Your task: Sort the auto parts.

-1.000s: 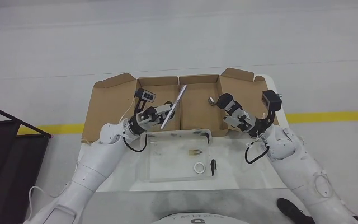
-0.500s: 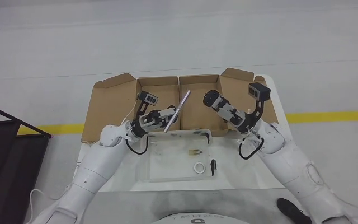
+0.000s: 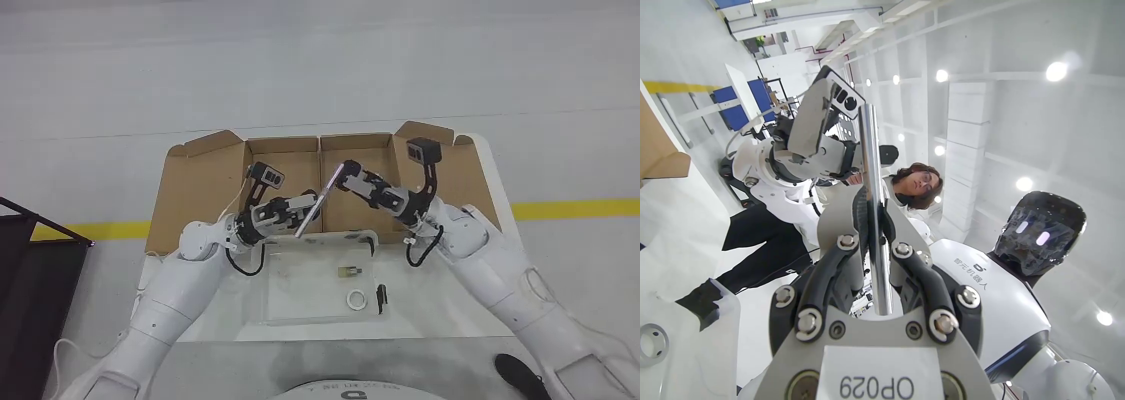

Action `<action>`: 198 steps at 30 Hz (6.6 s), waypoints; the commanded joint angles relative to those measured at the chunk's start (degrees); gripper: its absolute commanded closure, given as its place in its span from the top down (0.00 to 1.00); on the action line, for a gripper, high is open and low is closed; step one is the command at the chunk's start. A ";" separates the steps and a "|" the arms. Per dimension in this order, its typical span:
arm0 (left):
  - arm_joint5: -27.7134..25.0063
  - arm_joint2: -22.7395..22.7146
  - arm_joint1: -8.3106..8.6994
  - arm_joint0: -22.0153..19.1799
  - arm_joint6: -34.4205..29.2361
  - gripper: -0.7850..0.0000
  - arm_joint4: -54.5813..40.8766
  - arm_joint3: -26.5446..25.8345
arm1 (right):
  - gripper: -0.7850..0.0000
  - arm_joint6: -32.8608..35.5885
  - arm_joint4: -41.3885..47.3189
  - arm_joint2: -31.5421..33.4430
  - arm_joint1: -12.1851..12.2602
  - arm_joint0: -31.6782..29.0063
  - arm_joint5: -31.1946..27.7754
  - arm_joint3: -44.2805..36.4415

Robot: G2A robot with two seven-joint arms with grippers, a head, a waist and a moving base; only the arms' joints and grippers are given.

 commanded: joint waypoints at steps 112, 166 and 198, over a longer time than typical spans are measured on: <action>0.45 -7.92 -0.30 3.59 -2.00 1.00 7.00 2.51 | 0.00 7.62 -26.37 5.77 -7.19 7.49 17.80 27.08; -5.20 -7.50 0.54 4.00 6.50 1.00 35.43 -2.05 | 1.00 -15.31 -21.83 23.01 -3.05 -12.93 0.19 -0.28; -16.98 -28.57 4.78 19.31 17.77 1.00 43.34 -18.90 | 1.00 14.20 -43.56 15.63 -1.35 -13.99 10.86 -13.73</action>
